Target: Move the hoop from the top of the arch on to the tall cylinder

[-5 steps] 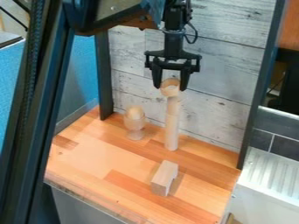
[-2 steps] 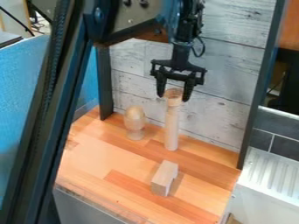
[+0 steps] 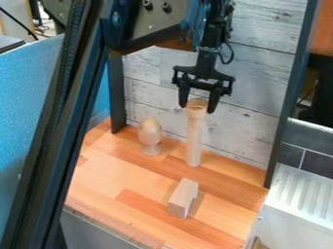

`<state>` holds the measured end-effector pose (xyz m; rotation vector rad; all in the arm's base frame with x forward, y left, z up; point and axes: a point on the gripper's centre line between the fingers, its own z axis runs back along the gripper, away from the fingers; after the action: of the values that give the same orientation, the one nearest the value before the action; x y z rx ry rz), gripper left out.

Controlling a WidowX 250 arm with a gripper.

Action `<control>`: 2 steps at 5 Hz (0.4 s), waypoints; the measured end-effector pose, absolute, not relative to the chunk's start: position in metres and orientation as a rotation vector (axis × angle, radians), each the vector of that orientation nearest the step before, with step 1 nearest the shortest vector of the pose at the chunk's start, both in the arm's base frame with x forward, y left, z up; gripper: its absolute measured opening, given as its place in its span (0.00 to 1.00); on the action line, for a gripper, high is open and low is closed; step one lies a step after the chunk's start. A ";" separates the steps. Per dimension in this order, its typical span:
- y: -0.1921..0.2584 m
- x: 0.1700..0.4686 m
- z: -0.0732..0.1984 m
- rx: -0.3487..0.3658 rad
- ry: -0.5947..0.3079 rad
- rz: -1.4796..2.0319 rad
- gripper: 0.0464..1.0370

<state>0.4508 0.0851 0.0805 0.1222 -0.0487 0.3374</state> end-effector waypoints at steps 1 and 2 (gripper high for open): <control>0.086 0.453 0.081 0.123 -0.061 0.338 0.78; 0.087 0.453 0.079 0.133 -0.069 0.353 0.97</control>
<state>0.4532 0.0873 0.0794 0.1329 -0.0689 0.3535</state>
